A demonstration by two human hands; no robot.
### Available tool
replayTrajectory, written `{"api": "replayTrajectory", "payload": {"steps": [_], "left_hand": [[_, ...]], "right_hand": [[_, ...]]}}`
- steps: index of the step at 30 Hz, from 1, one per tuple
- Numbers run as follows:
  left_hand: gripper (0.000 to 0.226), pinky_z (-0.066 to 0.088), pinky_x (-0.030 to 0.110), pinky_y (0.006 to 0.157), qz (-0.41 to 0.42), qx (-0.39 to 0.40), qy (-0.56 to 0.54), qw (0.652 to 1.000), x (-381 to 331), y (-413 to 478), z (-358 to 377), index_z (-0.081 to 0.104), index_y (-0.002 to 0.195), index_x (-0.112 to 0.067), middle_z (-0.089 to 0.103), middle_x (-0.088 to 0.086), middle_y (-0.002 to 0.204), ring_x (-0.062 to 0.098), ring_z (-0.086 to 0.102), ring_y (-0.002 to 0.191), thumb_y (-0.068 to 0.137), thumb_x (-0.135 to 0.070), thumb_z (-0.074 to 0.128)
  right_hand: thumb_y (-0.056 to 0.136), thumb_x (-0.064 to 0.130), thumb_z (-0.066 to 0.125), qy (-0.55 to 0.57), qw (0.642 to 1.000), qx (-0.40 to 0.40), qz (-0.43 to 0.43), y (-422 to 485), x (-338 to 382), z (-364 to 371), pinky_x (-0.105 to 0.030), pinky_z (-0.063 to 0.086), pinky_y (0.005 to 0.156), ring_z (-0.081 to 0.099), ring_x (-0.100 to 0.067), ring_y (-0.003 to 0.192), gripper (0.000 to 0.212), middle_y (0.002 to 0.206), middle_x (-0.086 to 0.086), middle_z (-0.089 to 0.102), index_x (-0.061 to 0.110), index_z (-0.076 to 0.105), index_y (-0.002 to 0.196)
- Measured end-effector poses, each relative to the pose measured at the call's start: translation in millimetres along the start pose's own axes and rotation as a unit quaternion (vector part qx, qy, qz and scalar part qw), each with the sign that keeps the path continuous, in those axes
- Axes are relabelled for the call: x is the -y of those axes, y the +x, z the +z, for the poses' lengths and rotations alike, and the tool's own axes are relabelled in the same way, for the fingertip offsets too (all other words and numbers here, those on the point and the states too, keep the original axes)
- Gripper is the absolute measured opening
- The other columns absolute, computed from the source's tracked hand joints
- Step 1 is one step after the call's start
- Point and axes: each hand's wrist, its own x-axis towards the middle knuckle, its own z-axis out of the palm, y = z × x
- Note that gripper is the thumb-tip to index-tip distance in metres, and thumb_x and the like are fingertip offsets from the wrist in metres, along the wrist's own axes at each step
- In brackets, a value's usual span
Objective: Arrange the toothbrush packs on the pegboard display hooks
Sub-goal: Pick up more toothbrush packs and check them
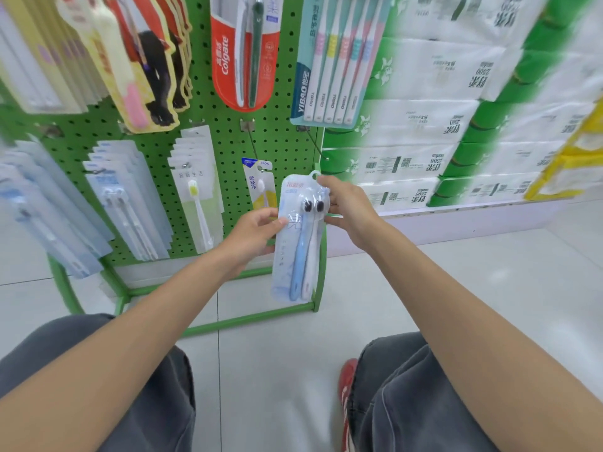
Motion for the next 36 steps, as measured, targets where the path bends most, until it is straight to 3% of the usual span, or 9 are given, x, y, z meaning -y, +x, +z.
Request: {"api": "replayTrajectory", "payload": {"steps": [6,9,15,19,23,26,28,32,36], "left_hand": [[0.023,0.057,0.025,0.073,0.012,-0.036,-0.002,0.999,-6.0,-9.4,-19.8,0.065,0.116,-0.005,0.068,0.008,0.112,0.014,0.063,0.091,0.101,-0.016,0.052],[0.021,0.057,0.037,0.084,0.017,-0.059,-0.015,0.998,-11.1,-11.6,-28.5,0.066,0.112,-0.006,0.069,0.012,0.111,0.019,0.063,0.092,0.101,-0.016,0.051],[0.018,0.057,0.023,0.066,0.039,-0.118,-0.072,0.990,-24.4,-14.7,-45.4,0.067,0.104,-0.014,0.071,-0.001,0.100,0.012,0.067,0.088,0.102,-0.017,0.049],[0.017,0.060,0.024,0.069,0.055,-0.175,-0.119,0.976,-32.1,-14.3,-54.1,0.066,0.097,-0.014,0.072,0.001,0.097,0.013,0.068,0.087,0.102,-0.017,0.051],[0.016,0.059,0.023,0.070,0.062,-0.224,-0.134,0.963,-37.6,-13.4,-61.8,0.066,0.095,-0.019,0.070,-0.001,0.093,0.010,0.064,0.082,0.102,-0.019,0.052],[0.014,0.058,0.022,0.068,0.059,-0.225,-0.135,0.963,-39.1,-13.0,-63.8,0.066,0.096,-0.019,0.070,-0.003,0.092,0.009,0.065,0.081,0.101,-0.020,0.053],[0.014,0.057,0.021,0.066,0.058,-0.218,-0.126,0.966,-39.5,-14.0,-62.8,0.067,0.097,-0.019,0.071,-0.002,0.094,0.008,0.065,0.082,0.101,-0.020,0.053],[0.017,0.058,0.031,0.082,0.065,-0.202,-0.076,0.974,-39.7,-15.5,-59.7,0.068,0.104,-0.017,0.072,0.003,0.102,0.013,0.066,0.088,0.102,-0.021,0.052],[0.028,0.050,0.037,0.096,0.076,-0.175,-0.016,0.981,-36.2,-12.4,-61.2,0.068,0.112,-0.016,0.069,0.001,0.112,0.019,0.062,0.102,0.101,-0.034,0.049]], "right_hand": [[0.094,0.035,0.059,0.044,0.998,0.044,-0.001,-2.9,-5.8,21.7,-0.027,0.051,0.071,0.065,-0.016,0.077,0.021,0.084,0.000,0.070,0.015,0.066,0.097],[0.096,0.045,0.050,0.057,0.992,0.109,0.002,-2.8,-6.1,33.0,-0.032,0.053,0.084,0.068,-0.019,0.088,0.036,0.099,-0.004,0.074,0.017,0.068,0.110],[0.096,0.055,0.042,0.039,0.984,0.175,0.018,-1.0,-6.2,44.0,-0.041,0.046,0.101,0.064,-0.027,0.112,0.058,0.115,-0.011,0.071,0.010,0.064,0.124],[0.088,0.053,0.057,-0.057,0.960,0.270,0.040,-7.6,-16.0,46.2,-0.041,0.046,0.103,0.064,-0.023,0.111,0.062,0.120,-0.007,0.068,0.011,0.055,0.133],[0.093,0.022,0.065,-0.170,0.921,0.342,0.071,-17.0,-25.4,42.7,-0.032,0.053,0.097,0.067,-0.018,0.099,0.025,0.110,-0.005,0.072,0.011,0.065,0.115],[0.091,0.016,0.068,-0.231,0.898,0.367,0.076,-21.3,-31.8,38.9,-0.034,0.052,0.099,0.068,-0.017,0.095,0.003,0.110,-0.011,0.073,0.013,0.068,0.093],[0.089,0.013,0.070,-0.250,0.894,0.365,0.066,-22.1,-34.2,37.1,-0.034,0.052,0.099,0.069,-0.015,0.092,0.006,0.106,-0.012,0.074,0.010,0.066,0.087],[0.087,0.015,0.073,-0.276,0.895,0.349,0.045,-25.3,-35.5,36.9,-0.029,0.056,0.090,0.070,-0.010,0.082,0.026,0.096,-0.008,0.076,-0.007,0.066,0.099],[0.085,0.013,0.075,-0.287,0.897,0.337,0.006,-36.3,-32.9,39.0,-0.028,0.057,0.076,0.069,-0.016,0.074,0.017,0.092,-0.011,0.076,0.013,0.059,0.093]]}}
